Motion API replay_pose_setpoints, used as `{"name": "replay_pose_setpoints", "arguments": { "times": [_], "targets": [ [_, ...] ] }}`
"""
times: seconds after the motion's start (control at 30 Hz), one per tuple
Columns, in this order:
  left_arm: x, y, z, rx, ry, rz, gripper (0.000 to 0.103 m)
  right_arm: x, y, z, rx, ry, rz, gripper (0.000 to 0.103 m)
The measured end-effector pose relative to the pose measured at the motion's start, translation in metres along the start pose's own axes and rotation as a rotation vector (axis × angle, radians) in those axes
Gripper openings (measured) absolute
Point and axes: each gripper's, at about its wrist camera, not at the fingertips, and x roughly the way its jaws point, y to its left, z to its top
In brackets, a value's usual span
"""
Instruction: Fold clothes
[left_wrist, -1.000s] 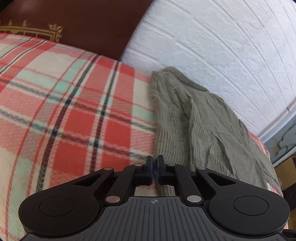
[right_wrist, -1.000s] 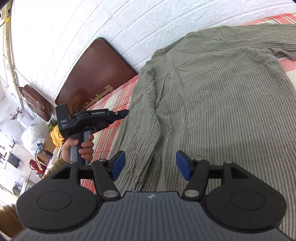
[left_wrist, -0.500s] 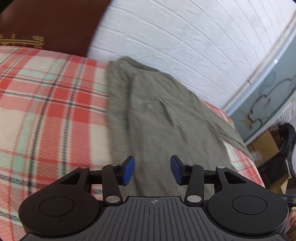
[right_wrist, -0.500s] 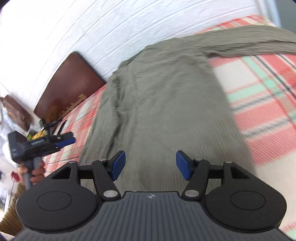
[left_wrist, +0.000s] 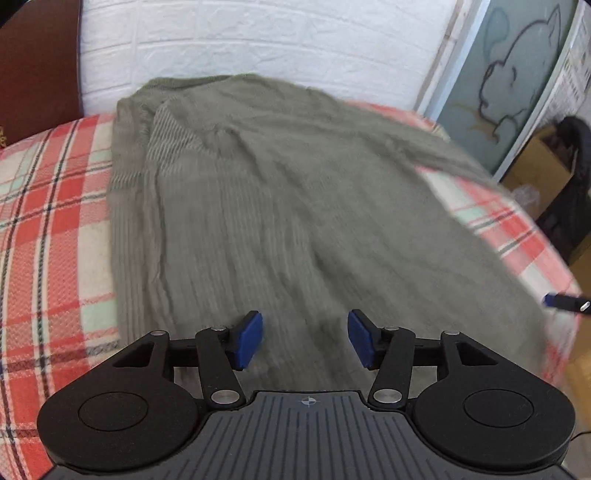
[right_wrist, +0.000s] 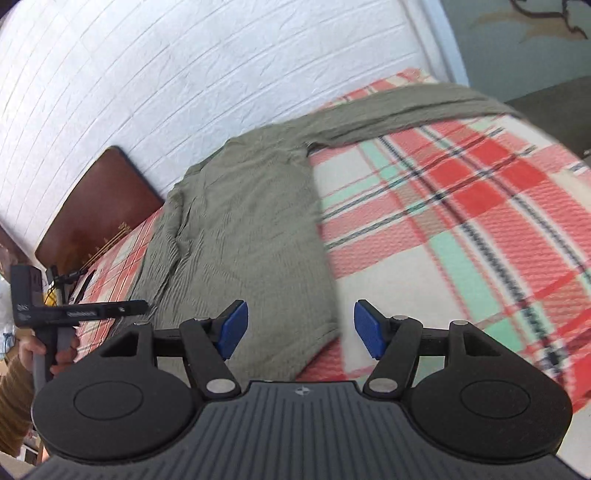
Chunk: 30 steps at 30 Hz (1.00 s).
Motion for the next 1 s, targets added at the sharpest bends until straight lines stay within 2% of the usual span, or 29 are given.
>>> {"name": "replay_pose_setpoints", "arguments": {
  "times": [0.13, 0.23, 0.3, 0.37, 0.47, 0.57, 0.63, 0.73, 0.8, 0.93, 1.0],
  "targets": [
    [0.004, -0.028, 0.023, 0.072, -0.023, 0.003, 0.070, 0.004, -0.018, -0.006, 0.042, 0.033, 0.044, 0.067],
    [0.022, -0.056, 0.041, 0.119, -0.007, -0.005, 0.070, 0.007, -0.016, -0.013, 0.033, 0.014, 0.084, 0.066],
    [0.035, -0.078, 0.055, 0.172, -0.027, 0.006, 0.071, 0.011, -0.017, -0.015, 0.060, 0.012, 0.123, 0.063],
    [0.053, -0.101, 0.071, 0.225, -0.055, 0.033, 0.076, 0.016, -0.018, -0.016, 0.089, 0.007, 0.160, 0.063],
    [0.085, -0.127, 0.099, 0.232, -0.067, 0.072, 0.077, 0.020, -0.020, -0.018, 0.117, 0.006, 0.213, 0.063],
    [0.122, -0.152, 0.126, 0.219, -0.046, 0.081, 0.076, 0.021, -0.024, -0.018, 0.125, -0.001, 0.237, 0.061],
    [0.147, -0.169, 0.139, 0.274, -0.039, 0.115, 0.074, 0.021, -0.026, -0.018, 0.131, -0.001, 0.253, 0.061],
    [0.187, -0.193, 0.150, 0.387, -0.009, 0.211, 0.066, 0.020, -0.029, -0.016, 0.144, 0.012, 0.274, 0.062],
    [0.211, -0.201, 0.154, 0.436, 0.023, 0.258, 0.066, 0.019, -0.031, -0.014, 0.148, 0.023, 0.290, 0.063],
    [0.242, -0.203, 0.156, 0.467, 0.060, 0.340, 0.066, 0.023, -0.038, -0.010, 0.160, 0.044, 0.328, 0.063],
    [0.249, -0.200, 0.157, 0.475, 0.048, 0.360, 0.063, 0.024, -0.039, -0.009, 0.159, 0.049, 0.346, 0.064]
  ]
}}
